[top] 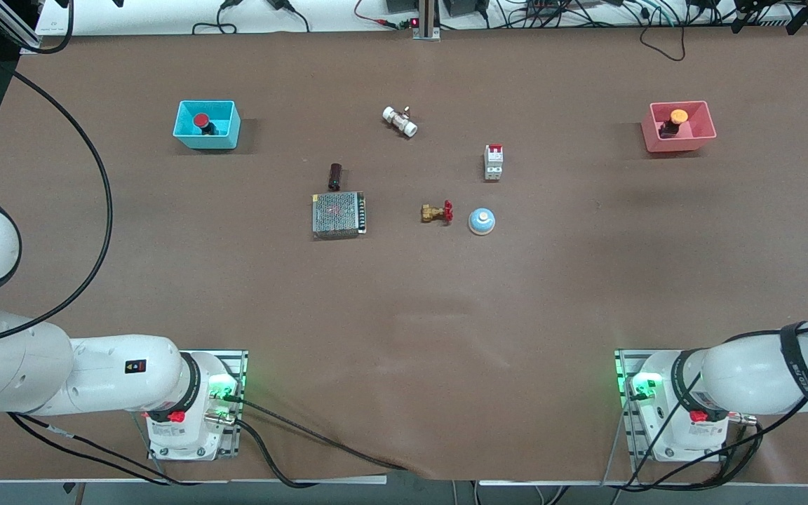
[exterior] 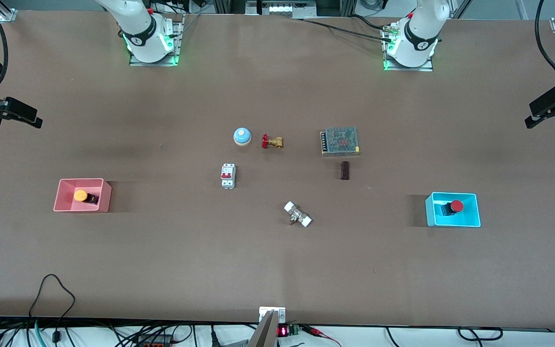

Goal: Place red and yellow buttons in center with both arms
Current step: 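Reach the right gripper to the yellow button while the left gripper reaches the red button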

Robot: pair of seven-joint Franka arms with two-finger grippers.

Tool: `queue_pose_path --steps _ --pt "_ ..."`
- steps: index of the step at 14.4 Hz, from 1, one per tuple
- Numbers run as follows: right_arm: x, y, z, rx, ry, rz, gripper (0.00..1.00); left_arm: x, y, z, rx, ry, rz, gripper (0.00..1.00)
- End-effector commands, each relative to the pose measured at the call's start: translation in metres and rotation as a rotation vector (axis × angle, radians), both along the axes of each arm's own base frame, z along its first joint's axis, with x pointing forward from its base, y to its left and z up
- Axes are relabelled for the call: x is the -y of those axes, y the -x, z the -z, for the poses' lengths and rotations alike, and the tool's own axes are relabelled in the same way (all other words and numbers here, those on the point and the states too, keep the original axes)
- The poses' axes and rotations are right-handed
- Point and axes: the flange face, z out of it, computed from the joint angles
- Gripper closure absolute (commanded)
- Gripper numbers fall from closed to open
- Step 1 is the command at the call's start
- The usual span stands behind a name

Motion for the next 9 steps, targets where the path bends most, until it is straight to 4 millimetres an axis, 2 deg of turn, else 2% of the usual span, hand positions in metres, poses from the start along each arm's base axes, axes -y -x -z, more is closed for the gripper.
queue_pose_path --steps 1,4,6,9 --pt "0.001 0.009 -0.002 -0.007 0.011 -0.031 0.00 0.003 -0.002 -0.006 0.004 0.005 0.008 0.00" --pt "0.005 0.001 0.009 -0.017 0.035 -0.038 0.00 0.012 -0.002 -0.025 0.044 0.000 0.019 0.00" --pt "0.011 -0.018 0.033 -0.016 0.065 -0.038 0.00 0.006 -0.005 -0.020 0.036 0.000 0.011 0.00" --pt "0.028 -0.052 0.095 -0.022 0.087 -0.019 0.00 -0.001 -0.015 -0.003 0.007 0.001 0.000 0.00"
